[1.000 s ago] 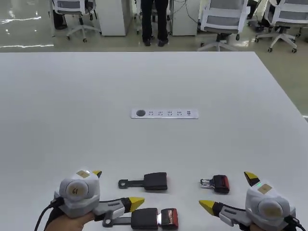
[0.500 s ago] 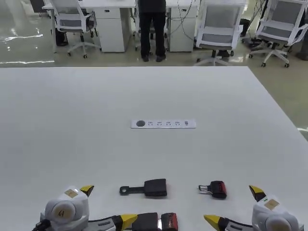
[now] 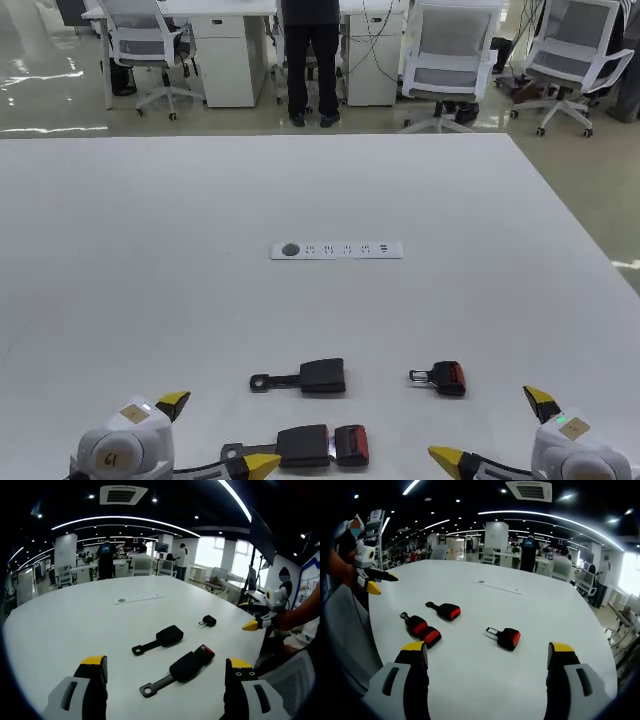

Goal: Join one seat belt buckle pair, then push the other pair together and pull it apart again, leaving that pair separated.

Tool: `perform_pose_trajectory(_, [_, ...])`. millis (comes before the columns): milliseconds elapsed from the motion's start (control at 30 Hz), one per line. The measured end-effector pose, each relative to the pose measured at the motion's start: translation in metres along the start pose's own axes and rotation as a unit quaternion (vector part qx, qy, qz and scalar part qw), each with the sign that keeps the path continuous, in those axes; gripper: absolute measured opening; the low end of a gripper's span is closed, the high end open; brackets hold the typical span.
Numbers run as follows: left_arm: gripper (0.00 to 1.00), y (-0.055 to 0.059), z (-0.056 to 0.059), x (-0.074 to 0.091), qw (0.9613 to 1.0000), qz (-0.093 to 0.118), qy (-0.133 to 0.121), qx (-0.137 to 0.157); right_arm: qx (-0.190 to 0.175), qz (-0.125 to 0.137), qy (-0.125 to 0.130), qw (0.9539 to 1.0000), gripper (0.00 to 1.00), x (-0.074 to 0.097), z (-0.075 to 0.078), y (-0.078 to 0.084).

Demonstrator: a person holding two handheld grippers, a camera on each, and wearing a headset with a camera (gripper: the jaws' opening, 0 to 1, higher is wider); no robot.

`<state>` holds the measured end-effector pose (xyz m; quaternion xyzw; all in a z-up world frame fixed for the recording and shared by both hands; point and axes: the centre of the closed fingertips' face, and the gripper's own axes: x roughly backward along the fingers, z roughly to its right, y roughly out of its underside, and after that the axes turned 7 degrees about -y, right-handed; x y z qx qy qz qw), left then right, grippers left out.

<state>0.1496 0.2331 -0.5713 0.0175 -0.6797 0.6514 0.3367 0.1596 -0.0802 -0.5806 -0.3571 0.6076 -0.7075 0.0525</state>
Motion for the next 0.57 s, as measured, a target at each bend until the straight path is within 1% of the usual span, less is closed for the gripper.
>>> perform_pose_trajectory(33, [1.0, 0.0, 0.0, 0.002, 1.0, 0.002, 0.0, 0.001, 0.0, 0.0, 0.0, 1.0, 0.99, 0.0, 0.002, 0.001])
perform_pose_trajectory(167, [1.0, -0.004, 0.003, 0.011, 0.9999, 0.011, 0.0, 0.0, 0.003, 0.005, -0.001, 1.0, 0.99, 0.003, -0.001, 0.001])
perform_pose_trajectory(267, [1.0, -0.002, 0.001, 0.015, 0.9999, 0.015, -0.001, 0.0, 0.003, 0.006, 0.001, 1.0, 0.99, 0.005, -0.001, 0.001])
perform_pose_trajectory(367, [1.0, -0.003, 0.001, 0.018, 0.9999, 0.016, -0.004, 0.0, 0.004, 0.007, 0.002, 1.0, 0.99, 0.006, -0.001, 0.001])
perform_pose_trajectory(500, [1.0, 0.001, -0.001, 0.023, 0.9999, 0.015, -0.005, 0.002, 0.006, 0.007, 0.003, 1.0, 0.99, 0.008, -0.003, 0.002])
perform_pose_trajectory(567, [1.0, 0.001, 0.002, 0.024, 0.9999, 0.014, -0.004, 0.002, 0.004, 0.007, 0.003, 1.0, 0.99, 0.009, -0.005, 0.003])
